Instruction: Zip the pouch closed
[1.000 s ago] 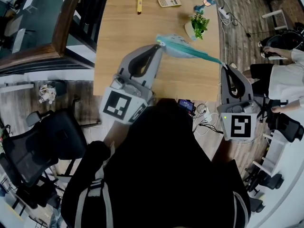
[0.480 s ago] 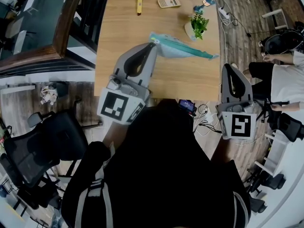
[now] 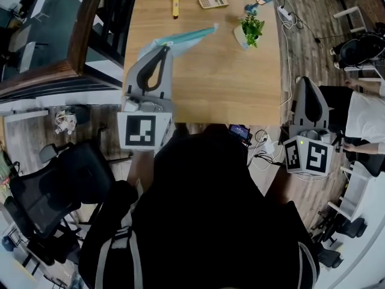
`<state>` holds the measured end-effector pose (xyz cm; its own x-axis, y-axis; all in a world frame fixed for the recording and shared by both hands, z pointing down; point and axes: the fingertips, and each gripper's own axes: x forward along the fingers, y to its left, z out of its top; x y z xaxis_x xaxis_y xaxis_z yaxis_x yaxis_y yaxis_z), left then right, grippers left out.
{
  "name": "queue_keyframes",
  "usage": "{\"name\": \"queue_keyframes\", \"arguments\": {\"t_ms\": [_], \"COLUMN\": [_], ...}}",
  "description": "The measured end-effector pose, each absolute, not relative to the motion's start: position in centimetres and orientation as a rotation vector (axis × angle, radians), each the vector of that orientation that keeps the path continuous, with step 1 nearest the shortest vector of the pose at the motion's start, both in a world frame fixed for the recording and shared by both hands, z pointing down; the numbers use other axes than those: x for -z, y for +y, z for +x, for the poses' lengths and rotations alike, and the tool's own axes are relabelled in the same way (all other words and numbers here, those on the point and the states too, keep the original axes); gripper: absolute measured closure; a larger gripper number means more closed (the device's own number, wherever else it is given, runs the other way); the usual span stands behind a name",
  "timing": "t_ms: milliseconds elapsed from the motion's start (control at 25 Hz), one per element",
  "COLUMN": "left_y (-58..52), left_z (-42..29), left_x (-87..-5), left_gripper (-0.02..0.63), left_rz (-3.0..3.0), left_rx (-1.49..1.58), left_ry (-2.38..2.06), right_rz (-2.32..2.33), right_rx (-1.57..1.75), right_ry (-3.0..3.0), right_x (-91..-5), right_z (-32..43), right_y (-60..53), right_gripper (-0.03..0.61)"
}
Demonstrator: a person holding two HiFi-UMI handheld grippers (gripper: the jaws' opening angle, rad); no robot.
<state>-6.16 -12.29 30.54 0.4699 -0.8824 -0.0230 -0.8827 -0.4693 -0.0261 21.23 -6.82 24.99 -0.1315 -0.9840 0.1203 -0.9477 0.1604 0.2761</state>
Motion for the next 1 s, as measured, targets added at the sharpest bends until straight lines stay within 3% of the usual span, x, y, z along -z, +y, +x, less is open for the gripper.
{"name": "queue_keyframes", "arguments": {"t_ms": [1000], "left_y": [-12.3], "left_z": [-6.1], "left_x": [-28.3], "left_gripper": [0.612], "left_rz": [-2.528], "left_rx": [0.080], "left_ry": [1.620], "right_rz": [1.879], "right_rx": [0.156], "right_ry": [-2.325], "right_x": [-25.2], "right_z": [22.3], "right_y": [-6.7], "right_gripper": [0.565]}}
